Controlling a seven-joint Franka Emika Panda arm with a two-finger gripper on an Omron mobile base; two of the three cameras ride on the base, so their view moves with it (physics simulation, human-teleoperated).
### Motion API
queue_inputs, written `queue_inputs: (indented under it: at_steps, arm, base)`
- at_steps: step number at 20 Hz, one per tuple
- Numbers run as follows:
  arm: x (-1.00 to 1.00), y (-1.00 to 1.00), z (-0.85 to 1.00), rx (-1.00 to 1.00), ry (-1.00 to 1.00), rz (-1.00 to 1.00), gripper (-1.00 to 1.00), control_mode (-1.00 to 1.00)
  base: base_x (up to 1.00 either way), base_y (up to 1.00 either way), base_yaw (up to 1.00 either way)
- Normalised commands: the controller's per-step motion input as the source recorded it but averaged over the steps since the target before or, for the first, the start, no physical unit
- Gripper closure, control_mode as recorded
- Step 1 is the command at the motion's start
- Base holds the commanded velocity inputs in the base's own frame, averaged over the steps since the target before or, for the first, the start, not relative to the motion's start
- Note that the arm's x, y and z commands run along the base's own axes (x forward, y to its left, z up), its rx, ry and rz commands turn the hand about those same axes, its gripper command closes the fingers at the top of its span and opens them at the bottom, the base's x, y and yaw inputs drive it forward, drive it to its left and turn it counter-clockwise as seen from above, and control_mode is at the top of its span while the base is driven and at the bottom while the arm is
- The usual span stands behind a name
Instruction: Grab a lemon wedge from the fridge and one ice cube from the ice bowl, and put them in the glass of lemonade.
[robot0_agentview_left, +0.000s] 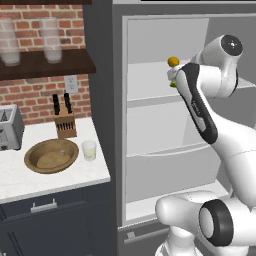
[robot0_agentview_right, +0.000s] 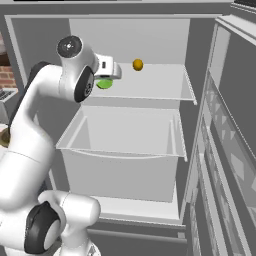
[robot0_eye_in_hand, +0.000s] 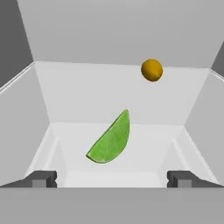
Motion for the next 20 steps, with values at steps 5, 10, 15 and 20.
queue_inputs:
  at_steps: [5,10,15,20]
  arm:
    - [0.0,0.29,0.0,0.0,0.0,-0.25,-1.0,-1.0]
    - [0.03,0.06,0.0,0.0,0.02,-0.18,-1.0,-1.0]
    - [0.38,-0.11,0.0,0.0,0.15,-0.07,-1.0,-1.0]
    - [0.43,-0.1,-0.03,0.0,0.21,-0.01,-1.0,-1.0]
  base:
    - [0.0,0.0,0.0]
    - [0.0,0.0,0.0]
    - [0.0,0.0,0.0]
    - [0.0,0.0,0.0]
